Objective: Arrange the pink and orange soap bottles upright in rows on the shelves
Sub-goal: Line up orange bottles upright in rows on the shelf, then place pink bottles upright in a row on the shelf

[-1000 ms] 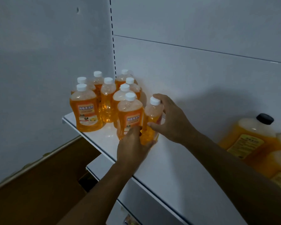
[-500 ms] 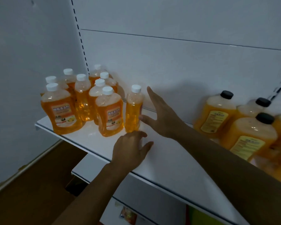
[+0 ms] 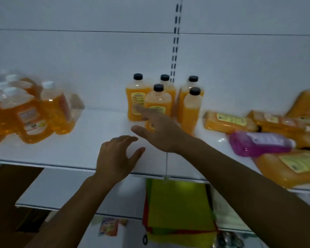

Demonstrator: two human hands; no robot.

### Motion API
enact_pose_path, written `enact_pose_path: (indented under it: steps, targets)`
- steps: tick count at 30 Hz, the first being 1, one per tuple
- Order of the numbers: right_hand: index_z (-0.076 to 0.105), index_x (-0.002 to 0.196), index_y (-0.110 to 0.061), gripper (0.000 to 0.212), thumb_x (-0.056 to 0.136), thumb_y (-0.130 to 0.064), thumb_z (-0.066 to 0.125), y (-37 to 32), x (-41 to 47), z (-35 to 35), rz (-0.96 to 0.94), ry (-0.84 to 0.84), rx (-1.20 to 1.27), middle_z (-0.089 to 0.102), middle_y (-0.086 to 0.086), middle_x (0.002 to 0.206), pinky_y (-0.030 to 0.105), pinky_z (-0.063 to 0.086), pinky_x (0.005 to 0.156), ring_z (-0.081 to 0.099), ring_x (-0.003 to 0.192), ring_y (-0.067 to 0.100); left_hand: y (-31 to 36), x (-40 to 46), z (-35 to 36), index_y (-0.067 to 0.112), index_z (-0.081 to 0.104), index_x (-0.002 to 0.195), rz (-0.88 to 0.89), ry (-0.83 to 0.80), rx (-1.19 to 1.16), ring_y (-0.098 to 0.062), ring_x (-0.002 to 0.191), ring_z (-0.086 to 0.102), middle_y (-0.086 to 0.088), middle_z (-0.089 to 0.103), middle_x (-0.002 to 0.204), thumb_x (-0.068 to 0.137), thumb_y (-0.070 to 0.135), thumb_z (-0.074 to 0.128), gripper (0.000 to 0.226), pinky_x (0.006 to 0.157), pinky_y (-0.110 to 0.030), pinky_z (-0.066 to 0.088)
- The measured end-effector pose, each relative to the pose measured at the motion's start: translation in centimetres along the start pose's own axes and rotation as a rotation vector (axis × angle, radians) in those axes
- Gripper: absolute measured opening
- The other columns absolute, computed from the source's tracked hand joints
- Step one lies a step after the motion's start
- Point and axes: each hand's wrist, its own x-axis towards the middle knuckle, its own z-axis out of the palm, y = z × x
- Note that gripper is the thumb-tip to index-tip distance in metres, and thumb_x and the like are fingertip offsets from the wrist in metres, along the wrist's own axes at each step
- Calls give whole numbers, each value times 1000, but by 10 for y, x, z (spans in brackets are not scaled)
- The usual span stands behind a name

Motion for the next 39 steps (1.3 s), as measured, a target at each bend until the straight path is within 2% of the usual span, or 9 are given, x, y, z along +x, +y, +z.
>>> enact_pose_path:
  steps: [4,6,9,16,22,27,31,35,39]
  targets:
    - [33,148,-22,64,93,-49,53,34,-68,-52,10,76,-46,44,2,147,35,41,103,47,128,17,78,-13,20,22,70,107,109,-7,-55,-20,90,68,2,72,106,84,62,44,53,79,-34,53]
    - [34,148,-22,65,93,-52,52,55,-100,-77,47,106,-94,44,0,147,34,40,103,46,129,16,117,-14,30,23,70,109,145,-41,-71,-20,94,67,2,72,109,84,63,45,54,81,-37,53]
    - [35,147,-22,66,92,-56,50,90,-142,-109,136,154,-131,45,2,147,43,42,103,47,129,18,167,-10,46,23,66,115,197,-95,-110,-20,100,66,1,69,114,84,65,46,56,84,-39,54]
    - [37,146,-19,65,92,-50,55,157,-210,-169,385,255,-230,42,4,149,41,35,109,37,137,21,244,19,85,21,57,127,351,-135,-185,-24,111,59,-1,61,126,84,60,47,59,88,-40,50]
    - [40,142,-15,65,90,-52,56,198,-219,-192,620,174,-356,47,9,141,43,41,103,43,130,28,270,57,113,22,43,141,401,-241,-136,-32,124,48,-7,47,141,74,55,54,76,96,-43,42]
    - [39,141,-21,76,83,-69,51,210,-204,-200,723,58,-353,50,7,139,44,45,98,50,124,28,264,74,131,28,37,143,435,-291,-185,-26,119,50,0,44,140,75,64,59,80,88,-40,51]
    - [50,119,-30,62,77,-76,52,218,-193,-198,711,-54,-322,63,-5,106,39,54,79,62,90,14,263,76,130,27,37,144,449,-299,-220,-19,119,49,3,44,140,75,56,70,82,86,-30,45]
    - [56,115,-26,56,77,-65,64,222,-190,-203,665,-18,-238,64,-5,101,32,55,74,62,83,10,265,75,130,24,38,144,429,-301,-279,-18,116,51,1,45,139,75,49,74,81,86,-24,43]
    - [60,113,-17,60,73,-60,72,220,-190,-206,564,68,-269,64,1,104,32,53,75,59,84,14,269,66,124,19,45,140,407,-265,-356,-20,113,53,-3,50,132,75,48,73,76,88,-27,46]
